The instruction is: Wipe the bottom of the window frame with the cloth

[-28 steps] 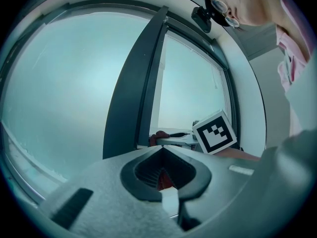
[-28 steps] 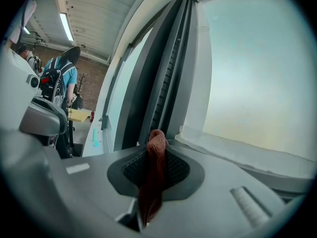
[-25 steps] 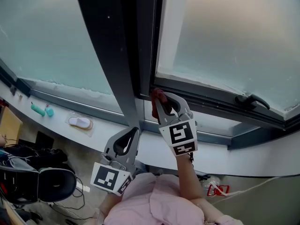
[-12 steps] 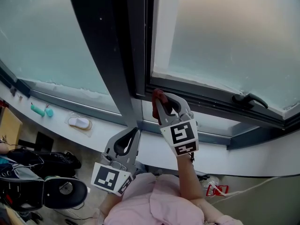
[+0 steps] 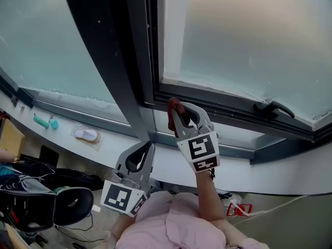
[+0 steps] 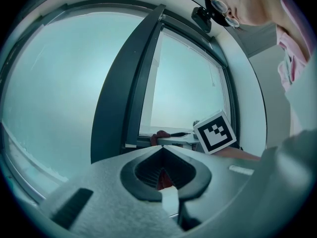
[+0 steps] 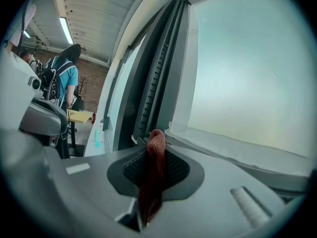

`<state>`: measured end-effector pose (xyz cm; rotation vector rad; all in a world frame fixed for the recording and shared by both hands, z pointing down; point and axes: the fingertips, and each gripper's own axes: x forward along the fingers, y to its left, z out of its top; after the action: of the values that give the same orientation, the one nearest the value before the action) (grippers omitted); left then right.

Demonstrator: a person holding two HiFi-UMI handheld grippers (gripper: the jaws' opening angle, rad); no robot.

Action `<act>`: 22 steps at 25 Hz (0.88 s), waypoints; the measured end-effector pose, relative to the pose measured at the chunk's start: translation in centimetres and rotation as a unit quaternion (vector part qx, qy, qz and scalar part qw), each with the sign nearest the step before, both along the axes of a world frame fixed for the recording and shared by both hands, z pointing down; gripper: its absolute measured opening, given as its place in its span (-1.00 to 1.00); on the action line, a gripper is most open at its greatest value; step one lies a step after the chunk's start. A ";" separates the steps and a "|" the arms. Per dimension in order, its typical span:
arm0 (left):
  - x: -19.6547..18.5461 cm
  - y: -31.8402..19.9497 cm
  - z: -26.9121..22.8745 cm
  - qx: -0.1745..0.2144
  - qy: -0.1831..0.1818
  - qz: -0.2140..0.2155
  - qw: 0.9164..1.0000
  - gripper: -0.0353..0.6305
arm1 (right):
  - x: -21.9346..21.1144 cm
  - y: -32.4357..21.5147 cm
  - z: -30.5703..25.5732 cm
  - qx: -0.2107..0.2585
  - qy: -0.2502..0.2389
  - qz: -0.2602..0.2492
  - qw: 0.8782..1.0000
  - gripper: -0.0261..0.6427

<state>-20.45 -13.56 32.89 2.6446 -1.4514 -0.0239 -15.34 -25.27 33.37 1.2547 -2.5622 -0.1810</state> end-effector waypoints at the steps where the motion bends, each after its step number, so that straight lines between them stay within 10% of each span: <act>1: 0.2 0.0 0.0 0.000 0.000 0.000 1.000 -0.90 | 0.2 0.0 0.0 0.000 -0.001 0.000 1.000 -0.77; 22: 3.9 0.5 -0.3 0.004 -0.005 0.009 1.000 -0.90 | 3.6 0.6 0.1 -0.006 -0.003 -0.001 1.000 -0.77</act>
<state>-16.58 -13.08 32.63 2.6687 -1.4322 -0.0150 -11.72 -24.67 33.46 1.2513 -2.5655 -0.1623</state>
